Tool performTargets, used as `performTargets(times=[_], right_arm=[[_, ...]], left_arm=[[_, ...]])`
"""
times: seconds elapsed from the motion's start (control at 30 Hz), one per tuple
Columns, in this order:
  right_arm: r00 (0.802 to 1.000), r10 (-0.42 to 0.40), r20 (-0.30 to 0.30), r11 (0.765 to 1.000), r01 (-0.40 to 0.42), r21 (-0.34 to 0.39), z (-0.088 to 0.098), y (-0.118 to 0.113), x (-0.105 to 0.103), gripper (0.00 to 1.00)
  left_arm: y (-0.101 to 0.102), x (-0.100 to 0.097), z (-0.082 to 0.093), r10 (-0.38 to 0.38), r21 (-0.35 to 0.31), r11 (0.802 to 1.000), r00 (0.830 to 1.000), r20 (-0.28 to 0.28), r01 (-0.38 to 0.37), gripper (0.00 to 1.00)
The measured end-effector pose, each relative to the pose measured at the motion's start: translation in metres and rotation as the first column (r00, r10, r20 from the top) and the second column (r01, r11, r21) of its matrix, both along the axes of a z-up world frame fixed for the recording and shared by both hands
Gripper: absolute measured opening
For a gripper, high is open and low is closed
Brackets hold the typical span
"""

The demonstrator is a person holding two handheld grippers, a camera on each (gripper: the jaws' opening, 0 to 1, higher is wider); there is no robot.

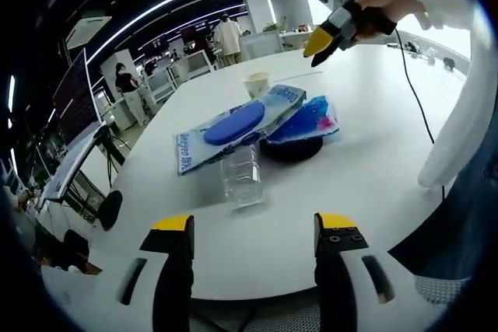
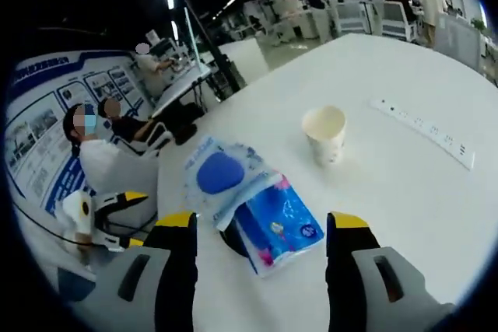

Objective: Arrange the tabletop items into an orderly group along one side of the table until the central work area is clear of visible clutter.

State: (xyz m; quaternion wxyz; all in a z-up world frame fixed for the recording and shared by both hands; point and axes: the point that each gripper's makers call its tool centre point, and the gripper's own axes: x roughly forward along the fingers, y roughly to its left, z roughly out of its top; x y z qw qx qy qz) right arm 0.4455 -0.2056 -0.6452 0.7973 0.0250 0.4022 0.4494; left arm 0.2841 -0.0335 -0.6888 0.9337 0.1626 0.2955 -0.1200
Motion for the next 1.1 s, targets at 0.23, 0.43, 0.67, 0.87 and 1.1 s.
performTargets(times=[0.23,0.43,0.67,0.87,1.1], right_arm=[[0.999,-0.032,-0.029,0.999,0.033,0.034,0.004,0.000,-0.008,0.66],[0.994,-0.085,-0.065,0.990,0.092,0.106,0.010,0.004,-0.013,0.66],[0.989,-0.117,-0.094,0.982,0.130,0.140,0.008,0.000,-0.029,0.65],[0.980,-0.165,-0.113,0.967,0.184,0.175,0.009,-0.011,-0.037,0.65],[0.972,-0.190,-0.142,0.958,0.215,0.190,0.003,-0.022,-0.048,0.65]], left_arm=[[-0.001,-0.001,-0.001,-0.010,0.006,1.000,1.000,-0.004,0.010,0.63],[-0.002,0.000,-0.001,-0.001,-0.022,1.000,1.000,-0.006,0.001,0.68],[-0.005,-0.001,-0.004,0.002,-0.046,0.999,1.000,-0.031,-0.004,0.71],[-0.004,0.000,-0.007,0.021,-0.072,0.997,0.998,-0.052,-0.025,0.73],[-0.003,0.001,-0.007,0.036,-0.087,0.995,0.997,-0.065,-0.041,0.75]])
